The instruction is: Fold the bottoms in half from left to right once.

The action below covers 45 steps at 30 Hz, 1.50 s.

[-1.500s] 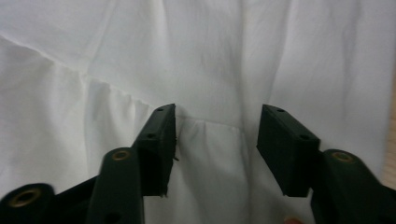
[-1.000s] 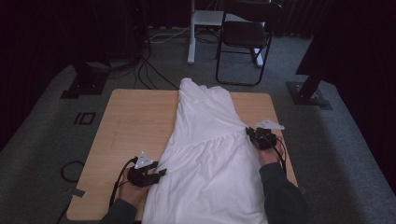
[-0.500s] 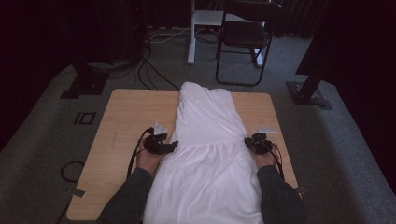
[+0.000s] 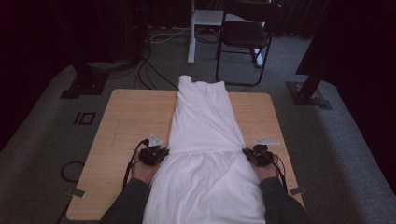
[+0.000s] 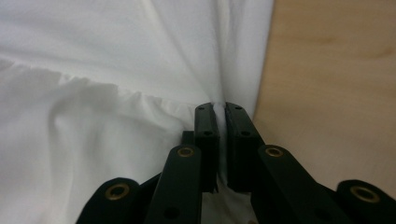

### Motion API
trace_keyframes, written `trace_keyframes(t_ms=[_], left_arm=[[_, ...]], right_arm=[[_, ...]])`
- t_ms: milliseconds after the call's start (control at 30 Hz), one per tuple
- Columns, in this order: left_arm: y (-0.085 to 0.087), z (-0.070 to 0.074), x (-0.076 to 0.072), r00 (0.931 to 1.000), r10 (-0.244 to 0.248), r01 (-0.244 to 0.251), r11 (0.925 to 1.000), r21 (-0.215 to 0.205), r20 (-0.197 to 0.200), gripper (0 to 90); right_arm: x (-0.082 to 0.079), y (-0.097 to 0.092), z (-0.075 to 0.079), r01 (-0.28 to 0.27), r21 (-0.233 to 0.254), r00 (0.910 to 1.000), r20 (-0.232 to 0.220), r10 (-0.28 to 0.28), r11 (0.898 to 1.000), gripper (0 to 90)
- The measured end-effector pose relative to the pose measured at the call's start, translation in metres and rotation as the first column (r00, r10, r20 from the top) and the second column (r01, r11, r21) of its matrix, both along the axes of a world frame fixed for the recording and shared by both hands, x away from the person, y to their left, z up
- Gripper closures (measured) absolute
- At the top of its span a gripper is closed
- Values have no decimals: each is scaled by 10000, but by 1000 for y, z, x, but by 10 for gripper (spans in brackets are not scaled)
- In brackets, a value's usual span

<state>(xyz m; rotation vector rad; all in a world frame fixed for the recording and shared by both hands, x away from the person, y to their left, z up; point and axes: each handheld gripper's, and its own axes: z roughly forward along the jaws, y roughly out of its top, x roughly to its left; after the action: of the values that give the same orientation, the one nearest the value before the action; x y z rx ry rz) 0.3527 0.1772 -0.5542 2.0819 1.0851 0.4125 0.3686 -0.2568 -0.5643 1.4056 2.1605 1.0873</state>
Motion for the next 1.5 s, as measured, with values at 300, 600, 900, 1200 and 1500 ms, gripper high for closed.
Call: trace_keyframes(t_ms=[300,600,900,1200,1500], left_arm=[[13,-3,-70,9982,-605,605,9982,46,1,776],[15,12,-52,9964,-447,491,9970,-606,727,561],[5,5,-49,9944,-863,898,9943,-578,614,561],[2,-1,-51,9916,-1238,1261,9899,-649,379,534],[-3,-6,-56,9907,-1343,1354,9893,-549,225,501]], right_arm=[[-76,4,0,-737,327,9953,-611,756,9967,803],[-40,9,45,-1153,608,9913,701,1110,9915,541],[45,52,40,-1795,636,9836,278,1781,9817,623],[107,97,19,-1778,767,9835,-200,1798,9811,509],[88,84,50,-1771,1094,9787,1242,1633,9781,890]])
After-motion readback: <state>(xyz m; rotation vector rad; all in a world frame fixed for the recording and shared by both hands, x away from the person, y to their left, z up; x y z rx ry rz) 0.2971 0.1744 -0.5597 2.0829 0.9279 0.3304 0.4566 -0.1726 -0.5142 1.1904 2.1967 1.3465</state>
